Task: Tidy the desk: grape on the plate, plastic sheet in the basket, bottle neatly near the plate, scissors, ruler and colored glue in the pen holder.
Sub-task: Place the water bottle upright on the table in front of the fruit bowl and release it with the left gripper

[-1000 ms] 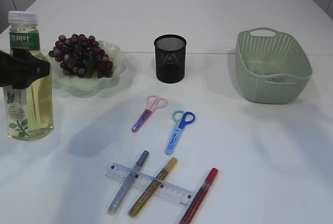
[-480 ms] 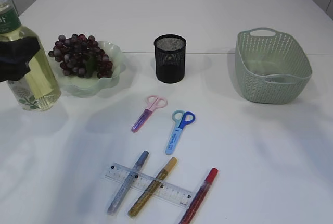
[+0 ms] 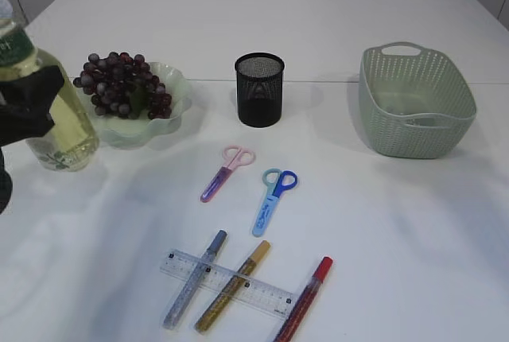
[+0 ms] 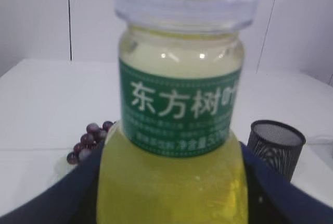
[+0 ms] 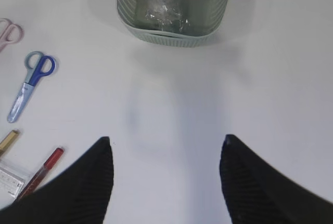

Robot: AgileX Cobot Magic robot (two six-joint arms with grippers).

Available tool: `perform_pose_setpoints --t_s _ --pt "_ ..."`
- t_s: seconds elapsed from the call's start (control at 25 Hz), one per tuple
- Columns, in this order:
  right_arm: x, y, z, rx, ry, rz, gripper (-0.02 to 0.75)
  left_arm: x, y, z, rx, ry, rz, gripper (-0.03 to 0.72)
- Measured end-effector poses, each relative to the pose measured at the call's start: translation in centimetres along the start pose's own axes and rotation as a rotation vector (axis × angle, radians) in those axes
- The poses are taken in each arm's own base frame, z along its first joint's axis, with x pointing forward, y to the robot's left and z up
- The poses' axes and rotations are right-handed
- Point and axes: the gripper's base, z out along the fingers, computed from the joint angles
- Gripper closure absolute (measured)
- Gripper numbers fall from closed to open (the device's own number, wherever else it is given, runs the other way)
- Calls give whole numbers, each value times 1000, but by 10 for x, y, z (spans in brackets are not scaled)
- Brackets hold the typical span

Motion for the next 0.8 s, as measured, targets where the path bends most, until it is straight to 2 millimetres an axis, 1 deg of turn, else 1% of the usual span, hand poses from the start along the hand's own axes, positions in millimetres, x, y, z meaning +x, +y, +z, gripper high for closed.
perform_pose_setpoints --t_s 0.08,0.16,0.48,0.56,0.68,0.8 --pt "0 0 0 2 0 -1 235 10 1 4 -5 38 4 244" --pt "0 0 0 3 0 -1 235 17 2 12 -8 64 11 244" --pt "0 -2 0 22 0 -9 235 53 4 58 -18 141 18 244" --pt "0 -2 0 22 0 -9 235 61 5 66 -18 156 19 244" --pt "0 -2 0 22 0 -9 235 73 5 73 -10 182 25 244" --pt "0 -2 0 22 0 -9 235 85 6 73 -6 213 30 244"
